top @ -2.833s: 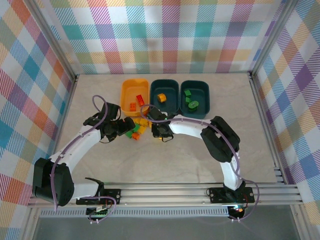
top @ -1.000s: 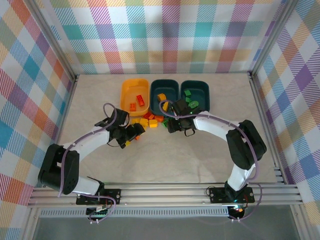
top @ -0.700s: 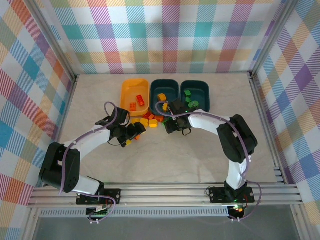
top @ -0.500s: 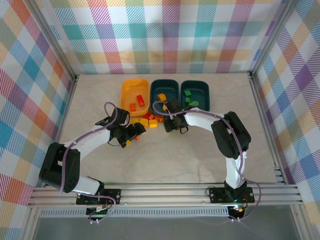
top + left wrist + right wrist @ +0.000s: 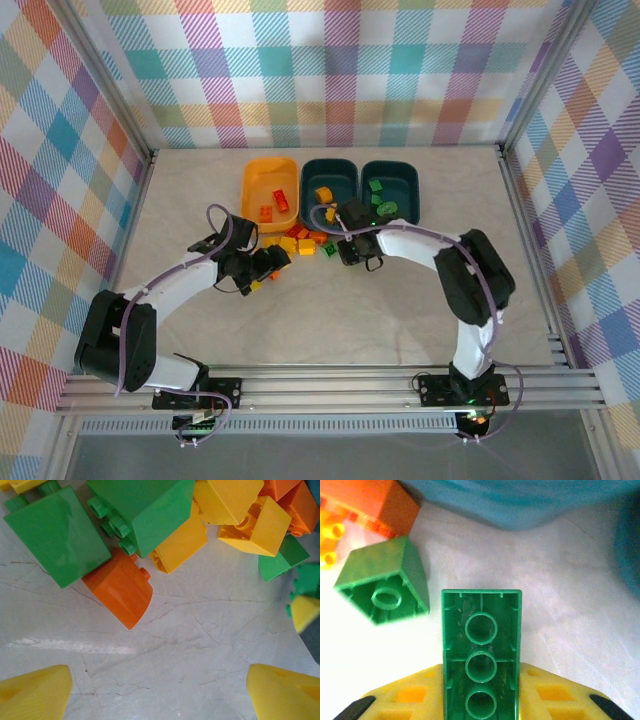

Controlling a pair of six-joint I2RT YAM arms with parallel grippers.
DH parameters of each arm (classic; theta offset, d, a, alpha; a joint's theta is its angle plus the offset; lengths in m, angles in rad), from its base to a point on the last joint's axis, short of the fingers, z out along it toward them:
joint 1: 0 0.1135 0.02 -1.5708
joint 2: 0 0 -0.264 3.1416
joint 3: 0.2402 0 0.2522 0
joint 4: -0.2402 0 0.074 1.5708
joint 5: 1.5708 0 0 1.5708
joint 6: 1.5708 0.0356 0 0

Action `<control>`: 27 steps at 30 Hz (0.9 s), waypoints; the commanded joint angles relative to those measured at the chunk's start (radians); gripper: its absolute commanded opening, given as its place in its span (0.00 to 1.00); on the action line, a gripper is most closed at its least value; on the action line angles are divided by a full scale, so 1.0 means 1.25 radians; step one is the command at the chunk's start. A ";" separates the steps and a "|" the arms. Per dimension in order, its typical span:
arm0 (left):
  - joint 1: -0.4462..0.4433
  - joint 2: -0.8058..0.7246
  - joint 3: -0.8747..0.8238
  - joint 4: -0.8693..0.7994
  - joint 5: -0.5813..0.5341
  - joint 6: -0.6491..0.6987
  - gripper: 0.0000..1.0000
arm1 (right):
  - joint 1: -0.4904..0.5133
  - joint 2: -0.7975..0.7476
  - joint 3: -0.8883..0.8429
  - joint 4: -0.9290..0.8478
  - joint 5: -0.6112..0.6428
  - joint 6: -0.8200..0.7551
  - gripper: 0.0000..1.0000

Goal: Sort the legos into containers by color

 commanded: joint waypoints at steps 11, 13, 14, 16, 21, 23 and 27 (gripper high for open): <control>-0.030 -0.001 0.084 -0.074 -0.029 0.047 0.90 | -0.187 -0.091 0.187 -0.110 -0.029 0.053 0.27; -0.024 -0.006 0.091 -0.083 -0.028 0.055 0.90 | -0.228 -0.008 0.279 -0.157 -0.042 0.060 0.26; -0.020 -0.009 0.090 -0.078 -0.016 0.052 0.90 | -0.244 0.031 0.317 -0.171 -0.052 0.064 0.26; -0.013 -0.012 0.077 -0.058 0.013 0.042 0.91 | -0.265 0.085 0.365 -0.184 -0.075 0.068 0.26; 0.016 0.000 0.005 -0.002 0.082 -0.001 0.91 | -0.303 0.147 0.407 -0.161 -0.130 0.115 0.28; 0.024 0.005 -0.006 0.002 0.094 -0.005 0.91 | -0.307 0.172 0.433 -0.168 -0.145 0.116 0.29; 0.027 -0.005 0.000 -0.011 0.083 -0.003 0.91 | -0.307 0.221 0.489 -0.204 -0.148 0.105 0.31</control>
